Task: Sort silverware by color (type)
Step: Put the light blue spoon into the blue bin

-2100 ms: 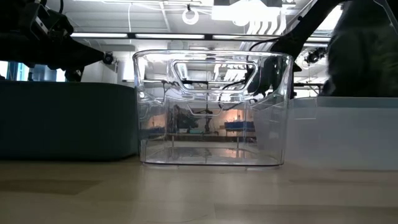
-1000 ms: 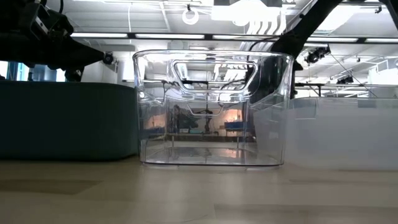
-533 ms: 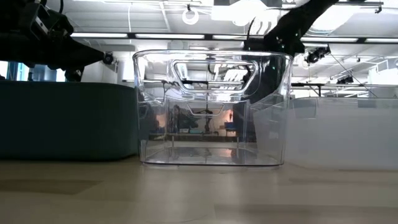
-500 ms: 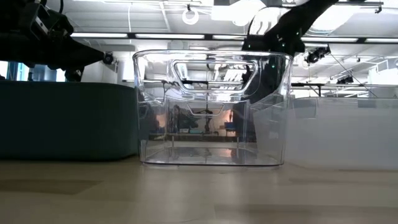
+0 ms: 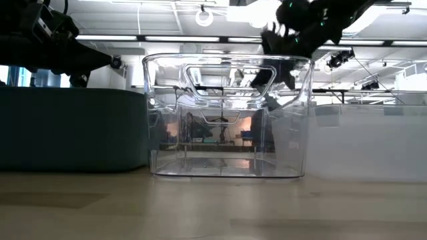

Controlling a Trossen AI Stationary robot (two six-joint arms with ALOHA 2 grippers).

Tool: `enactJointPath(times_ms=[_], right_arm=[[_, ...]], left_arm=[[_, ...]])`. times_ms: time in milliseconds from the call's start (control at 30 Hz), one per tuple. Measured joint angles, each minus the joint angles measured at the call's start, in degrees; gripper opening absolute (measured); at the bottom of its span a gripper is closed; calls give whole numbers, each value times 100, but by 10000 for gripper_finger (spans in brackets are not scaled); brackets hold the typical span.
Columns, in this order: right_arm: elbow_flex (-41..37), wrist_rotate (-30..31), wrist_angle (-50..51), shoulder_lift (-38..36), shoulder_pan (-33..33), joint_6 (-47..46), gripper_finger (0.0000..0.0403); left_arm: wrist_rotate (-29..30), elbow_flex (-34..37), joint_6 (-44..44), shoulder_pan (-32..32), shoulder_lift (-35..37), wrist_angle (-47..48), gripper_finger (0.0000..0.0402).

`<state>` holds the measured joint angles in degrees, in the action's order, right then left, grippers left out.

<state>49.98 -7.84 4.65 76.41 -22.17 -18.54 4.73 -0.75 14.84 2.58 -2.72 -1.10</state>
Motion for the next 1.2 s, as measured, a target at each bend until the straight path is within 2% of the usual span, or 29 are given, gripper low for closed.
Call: enactJointPath(times_ms=[233, 467, 667, 900, 1200], right_arm=[[-2, -1134, -2015, 10, 301, -65, 16], [-2, -1228, -3125, 10, 853, 230, 16], [-2, -1183, -3480, 10, 1168, 253, 16], [-2, -1165, -3647, 8, 1167, 306, 22], [-2, -1142, -3636, 8, 1166, 49, 16]], left_arm=[[1, 0, 1, -1, 0, 0, 0], [-1, 0, -1, 1, -1, 2, 0], [27, 0, 0, 0, 0, 0, 0], [31, 0, 1, -1, 0, -61, 0], [73, 0, 287, 0, 0, -1321, 0]])
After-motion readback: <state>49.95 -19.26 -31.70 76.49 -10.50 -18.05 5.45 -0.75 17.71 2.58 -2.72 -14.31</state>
